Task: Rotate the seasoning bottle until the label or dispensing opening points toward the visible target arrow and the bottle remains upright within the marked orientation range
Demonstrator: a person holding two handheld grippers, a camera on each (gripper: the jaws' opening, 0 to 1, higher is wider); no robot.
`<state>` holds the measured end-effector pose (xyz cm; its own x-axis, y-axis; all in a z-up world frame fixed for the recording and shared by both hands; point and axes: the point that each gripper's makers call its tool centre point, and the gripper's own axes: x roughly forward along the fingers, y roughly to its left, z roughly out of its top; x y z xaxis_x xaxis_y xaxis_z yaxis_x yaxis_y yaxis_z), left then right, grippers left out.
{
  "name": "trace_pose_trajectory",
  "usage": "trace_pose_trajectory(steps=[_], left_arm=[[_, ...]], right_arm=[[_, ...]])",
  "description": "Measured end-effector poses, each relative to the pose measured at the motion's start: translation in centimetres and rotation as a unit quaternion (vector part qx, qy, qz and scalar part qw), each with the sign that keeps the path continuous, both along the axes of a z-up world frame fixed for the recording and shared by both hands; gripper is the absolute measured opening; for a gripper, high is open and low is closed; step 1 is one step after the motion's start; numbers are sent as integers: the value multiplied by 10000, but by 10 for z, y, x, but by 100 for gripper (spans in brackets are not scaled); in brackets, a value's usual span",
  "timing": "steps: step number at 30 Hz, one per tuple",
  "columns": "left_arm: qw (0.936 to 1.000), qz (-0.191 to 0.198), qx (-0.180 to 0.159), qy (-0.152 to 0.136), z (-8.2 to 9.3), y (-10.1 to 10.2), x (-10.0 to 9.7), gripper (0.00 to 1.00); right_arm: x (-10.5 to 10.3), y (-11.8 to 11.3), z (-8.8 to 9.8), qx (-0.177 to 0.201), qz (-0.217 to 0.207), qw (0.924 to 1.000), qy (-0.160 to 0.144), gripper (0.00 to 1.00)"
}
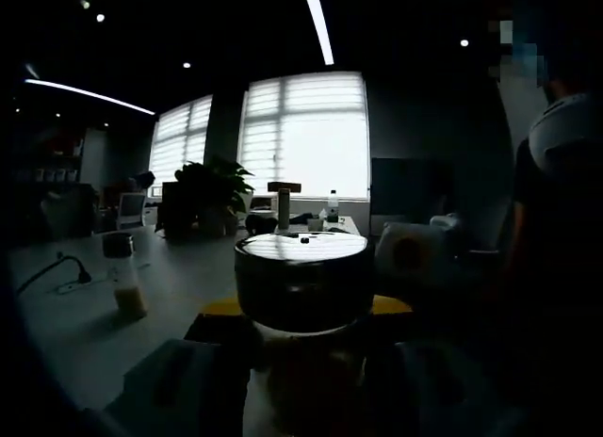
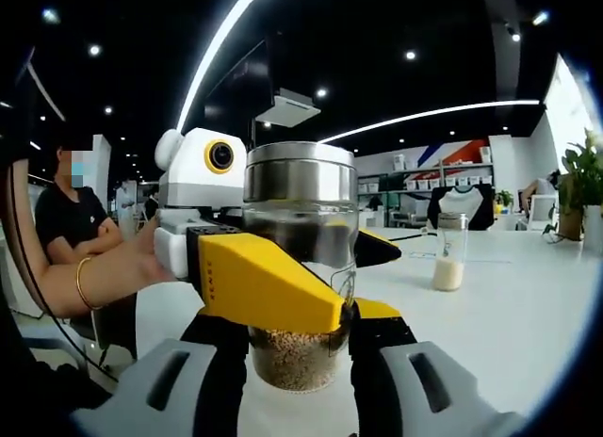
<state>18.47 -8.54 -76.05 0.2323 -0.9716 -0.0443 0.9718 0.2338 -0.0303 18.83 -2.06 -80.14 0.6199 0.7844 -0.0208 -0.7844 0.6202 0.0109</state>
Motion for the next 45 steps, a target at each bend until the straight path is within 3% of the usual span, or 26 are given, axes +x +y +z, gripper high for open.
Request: trace_pose_trajectory(steps=[22, 28, 32, 37, 38, 45], left_arm=[[9969, 751, 233, -77, 8, 2, 5, 49], [9957, 930, 0, -41, 19, 8, 5, 57], [9937, 1123, 31, 58, 17, 12, 6, 66], [9870, 1601, 92, 119, 13, 23, 16, 76], [9819, 1886, -55, 148, 17, 27, 21, 78], [9818, 1890, 203, 57, 10, 26, 15, 80]], right_arm=[[4, -3, 10, 142, -357, 9992, -85, 39], [7, -8, 14, 262, -465, 9985, -94, 39], [8, -10, 16, 285, -534, 9981, -110, 39], [10, -13, 18, 267, -690, 9971, -153, 39], [10, -14, 17, 274, -707, 9970, -143, 40], [11, -13, 15, 269, -777, 9966, -89, 40]])
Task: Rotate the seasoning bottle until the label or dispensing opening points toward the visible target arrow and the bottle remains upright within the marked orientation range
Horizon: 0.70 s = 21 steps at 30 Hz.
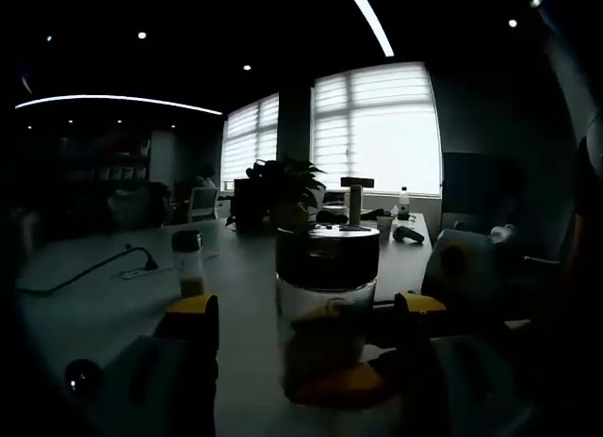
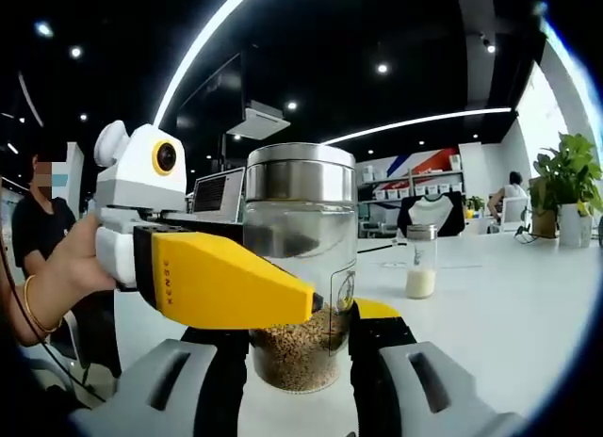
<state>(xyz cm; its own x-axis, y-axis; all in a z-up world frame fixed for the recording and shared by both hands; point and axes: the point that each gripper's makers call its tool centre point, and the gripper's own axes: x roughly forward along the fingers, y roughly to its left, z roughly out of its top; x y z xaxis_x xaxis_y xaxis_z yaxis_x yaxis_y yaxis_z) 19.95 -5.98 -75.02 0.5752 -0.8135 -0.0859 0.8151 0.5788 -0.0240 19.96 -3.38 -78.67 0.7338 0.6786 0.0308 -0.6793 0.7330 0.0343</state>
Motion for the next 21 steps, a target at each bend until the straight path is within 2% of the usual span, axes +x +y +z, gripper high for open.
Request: trace_pose_trajectory(steps=[8, 10, 14, 17, 21], left_arm=[[9991, 390, 121, 143, -7, 7, 4, 81], [9983, 570, 46, 141, -5, 10, 6, 81], [9981, 591, -72, 162, -1, 8, 3, 81], [9983, 557, 54, 162, -3, 2, -3, 81], [9981, 586, 13, 190, -3, 1, -3, 81]], right_arm=[[2, -2, 1, -13, -190, 9998, -53, 40], [2, -2, 0, -36, -210, 9997, -82, 40], [1, -1, 0, -10, -227, 9997, -93, 40], [0, -1, -1, -18, -294, 9995, -110, 40], [-1, 0, -3, 18, -335, 9994, -83, 40]])
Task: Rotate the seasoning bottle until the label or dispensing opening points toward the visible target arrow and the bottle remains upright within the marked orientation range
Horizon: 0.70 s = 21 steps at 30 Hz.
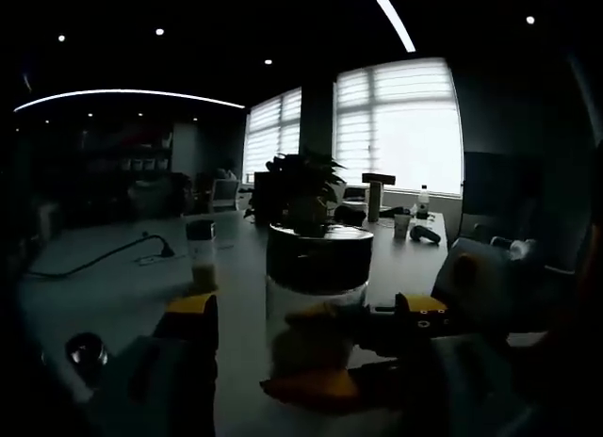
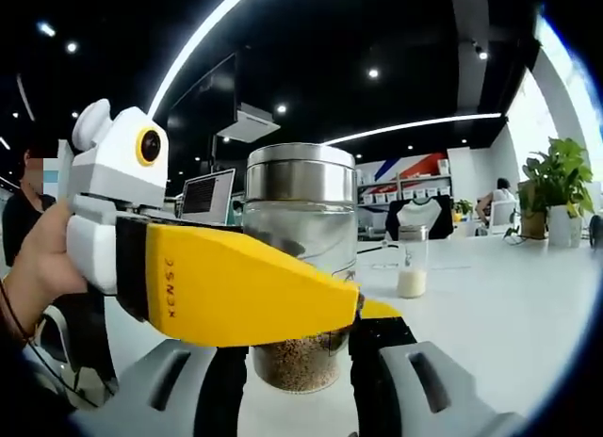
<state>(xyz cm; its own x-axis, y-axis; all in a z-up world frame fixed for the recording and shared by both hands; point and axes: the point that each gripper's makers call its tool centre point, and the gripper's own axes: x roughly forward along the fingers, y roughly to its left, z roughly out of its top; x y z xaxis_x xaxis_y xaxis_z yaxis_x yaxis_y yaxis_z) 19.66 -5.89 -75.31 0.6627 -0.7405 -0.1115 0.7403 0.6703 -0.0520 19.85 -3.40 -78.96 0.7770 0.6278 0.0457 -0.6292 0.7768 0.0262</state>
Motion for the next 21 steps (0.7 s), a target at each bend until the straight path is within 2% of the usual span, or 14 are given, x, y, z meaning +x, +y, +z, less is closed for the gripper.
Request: trace_pose_trajectory(steps=[8, 11, 14, 16, 21], left_arm=[[9998, 208, 71, 11, -3, 4, 3, 80], [9995, 317, -23, -53, -1, 5, 4, 79], [9989, 408, -200, -120, 4, 5, 3, 78], [9980, 535, -273, -177, 7, 6, 4, 78], [9953, 895, -281, -233, 9, 10, 7, 77]], right_arm=[[4, -5, 6, 89, -269, 9996, -79, 40], [3, -3, 10, 316, -272, 9990, -129, 40], [5, 0, 8, 113, -353, 9992, -179, 40], [6, 2, 9, 127, -393, 9990, -189, 40], [11, 2, 11, -16, -604, 9976, -331, 40]])
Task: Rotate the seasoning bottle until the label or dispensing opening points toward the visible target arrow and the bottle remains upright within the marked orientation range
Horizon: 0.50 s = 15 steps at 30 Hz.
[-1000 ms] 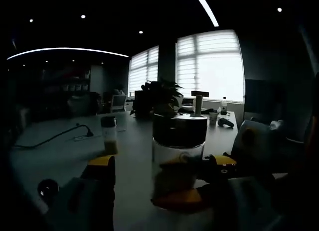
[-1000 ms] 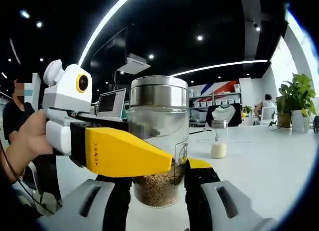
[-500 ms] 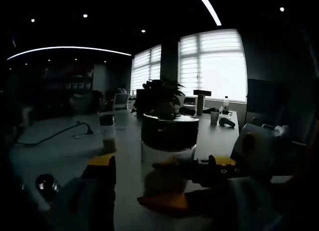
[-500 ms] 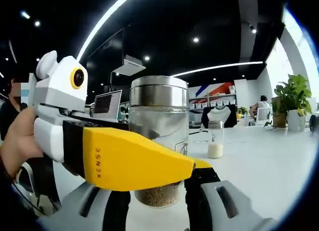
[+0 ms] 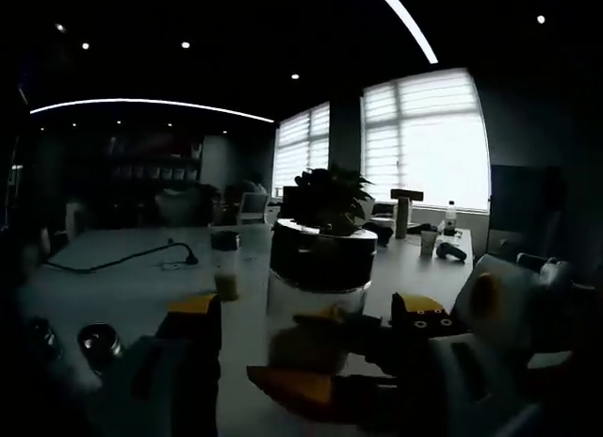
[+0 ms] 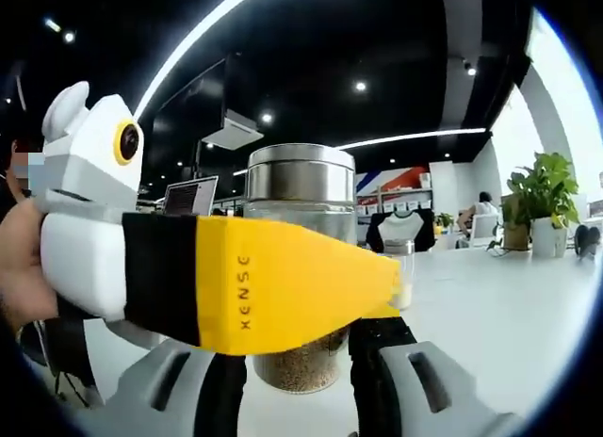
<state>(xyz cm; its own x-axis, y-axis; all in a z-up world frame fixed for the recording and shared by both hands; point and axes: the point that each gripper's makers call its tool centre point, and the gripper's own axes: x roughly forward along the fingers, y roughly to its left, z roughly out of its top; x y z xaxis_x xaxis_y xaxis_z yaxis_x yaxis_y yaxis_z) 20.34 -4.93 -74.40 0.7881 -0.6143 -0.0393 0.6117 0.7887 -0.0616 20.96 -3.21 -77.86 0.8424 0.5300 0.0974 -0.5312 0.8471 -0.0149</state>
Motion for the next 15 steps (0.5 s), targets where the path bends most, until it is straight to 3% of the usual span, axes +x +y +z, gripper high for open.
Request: trace_pose_trajectory(steps=[8, 15], left_arm=[[9990, 403, -179, 8, -2, 9, 4, 74], [9981, 613, -34, 41, -9, 10, 2, 74]], right_arm=[[2, 0, -1, -16, -220, 9998, -24, 40], [5, 2, 1, -108, -402, 9990, -174, 40]])
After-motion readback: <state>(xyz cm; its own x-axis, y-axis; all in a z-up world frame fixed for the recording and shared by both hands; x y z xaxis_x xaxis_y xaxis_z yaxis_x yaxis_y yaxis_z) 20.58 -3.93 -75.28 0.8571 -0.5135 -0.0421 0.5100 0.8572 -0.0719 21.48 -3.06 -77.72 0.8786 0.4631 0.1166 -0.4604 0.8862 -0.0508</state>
